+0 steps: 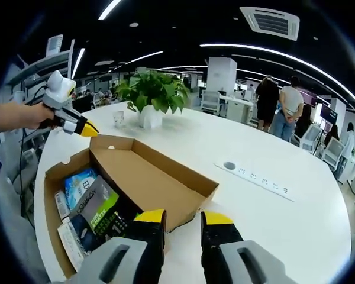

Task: Operate the shoe box by opening the lid, removing the specified soft item, and placing it in the target area until the item is outside and the box remains undamaged.

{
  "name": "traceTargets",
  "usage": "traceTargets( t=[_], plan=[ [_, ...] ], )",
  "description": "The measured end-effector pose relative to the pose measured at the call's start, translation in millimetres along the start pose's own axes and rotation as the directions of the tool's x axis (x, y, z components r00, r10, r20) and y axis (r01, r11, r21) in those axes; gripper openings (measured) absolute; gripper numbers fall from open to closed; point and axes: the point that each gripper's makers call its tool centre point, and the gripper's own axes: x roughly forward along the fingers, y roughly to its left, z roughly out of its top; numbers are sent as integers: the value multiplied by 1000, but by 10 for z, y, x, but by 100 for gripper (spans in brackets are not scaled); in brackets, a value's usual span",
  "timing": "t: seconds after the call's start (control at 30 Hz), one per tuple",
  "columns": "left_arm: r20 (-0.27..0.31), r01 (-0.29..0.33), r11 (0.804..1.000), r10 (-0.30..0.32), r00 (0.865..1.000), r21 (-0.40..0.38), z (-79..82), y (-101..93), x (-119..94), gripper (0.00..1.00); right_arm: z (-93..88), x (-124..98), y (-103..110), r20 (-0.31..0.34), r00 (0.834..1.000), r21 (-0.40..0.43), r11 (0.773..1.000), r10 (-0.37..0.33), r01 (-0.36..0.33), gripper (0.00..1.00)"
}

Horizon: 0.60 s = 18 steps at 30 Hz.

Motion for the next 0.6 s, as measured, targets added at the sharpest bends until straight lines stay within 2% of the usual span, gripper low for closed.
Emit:
traceTargets(
  t=[0.27,0.6],
  plan=[
    [14,20,1000,-20,1000,-11,-37,-115,-70,10,-15,-159,86,17,999,1,1000,28,-28,27],
    [-11,76,997,-76,997,18,-211,-487,-168,16,-46,-340,250,26,997,-25,997,77,-77,38]
  ],
)
